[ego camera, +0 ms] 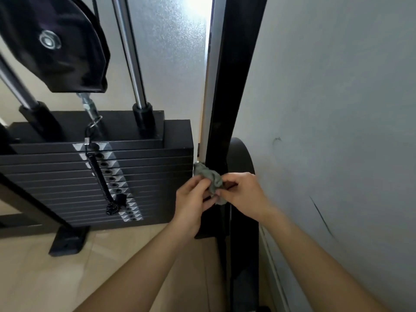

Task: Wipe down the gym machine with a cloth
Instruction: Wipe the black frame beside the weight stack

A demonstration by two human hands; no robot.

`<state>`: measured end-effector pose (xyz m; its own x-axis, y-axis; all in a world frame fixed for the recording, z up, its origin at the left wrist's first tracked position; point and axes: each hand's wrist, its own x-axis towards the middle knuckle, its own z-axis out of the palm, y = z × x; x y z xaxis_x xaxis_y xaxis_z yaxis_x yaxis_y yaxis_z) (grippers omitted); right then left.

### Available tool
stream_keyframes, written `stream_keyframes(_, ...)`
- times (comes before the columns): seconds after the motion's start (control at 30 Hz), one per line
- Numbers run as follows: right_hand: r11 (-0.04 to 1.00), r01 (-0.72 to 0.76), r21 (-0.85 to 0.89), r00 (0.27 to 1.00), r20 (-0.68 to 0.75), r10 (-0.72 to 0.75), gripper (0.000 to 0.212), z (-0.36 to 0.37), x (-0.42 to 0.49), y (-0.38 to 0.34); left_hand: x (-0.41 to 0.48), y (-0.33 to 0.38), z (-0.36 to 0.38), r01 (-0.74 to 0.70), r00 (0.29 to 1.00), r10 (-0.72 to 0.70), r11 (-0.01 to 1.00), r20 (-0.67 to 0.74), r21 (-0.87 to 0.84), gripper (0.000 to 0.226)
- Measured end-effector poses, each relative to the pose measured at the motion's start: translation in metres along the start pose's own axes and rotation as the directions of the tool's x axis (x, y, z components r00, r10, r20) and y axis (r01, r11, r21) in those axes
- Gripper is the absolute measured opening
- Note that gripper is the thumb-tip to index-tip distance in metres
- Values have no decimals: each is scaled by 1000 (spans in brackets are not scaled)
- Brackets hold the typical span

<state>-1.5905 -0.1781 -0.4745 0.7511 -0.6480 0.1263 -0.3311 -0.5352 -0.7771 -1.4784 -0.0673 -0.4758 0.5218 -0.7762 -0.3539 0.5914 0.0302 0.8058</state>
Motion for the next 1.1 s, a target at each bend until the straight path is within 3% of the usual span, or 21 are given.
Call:
stream_keyframes(0.17,997,-17,81,977,215,-1,24,-20,-11,0,-4,4,-4,77,993,-80,996,86,45,22)
stream_keyframes(0.27,990,-46,133,939,344,-2,27,-32,-20,-3,-1,-1,-2,124,991,-127,988,38,91,24)
stream_keyframes(0.3,987,-62,149,950,311,13,26,-34,-21,-2,2,-5,-2,132,991,-130,989,-27,69,20)
stream_keyframes(0.37,988,-78,130,992,107,65,24,-37,-19,3,11,-15,-5,150,968,-148,989,-204,-2,16)
stream_keyframes(0.47,996,-45,-83,992,-117,36,37,-36,-16,10,24,-25,-9,209,908,-251,965,-335,-156,20)
stream_keyframes(0.6,922,2,-387,1000,-23,-12,56,-25,-23,21,25,-13,1,240,904,-360,875,-231,-420,18)
stream_keyframes(0.73,920,-4,-392,999,-45,-14,50,-24,-22,24,20,5,8,208,924,-363,741,-121,-638,19)
stream_keyframes(1.1,921,27,-389,999,-33,-43,49,-25,-21,29,34,-10,15,225,944,-325,764,-61,-605,13)
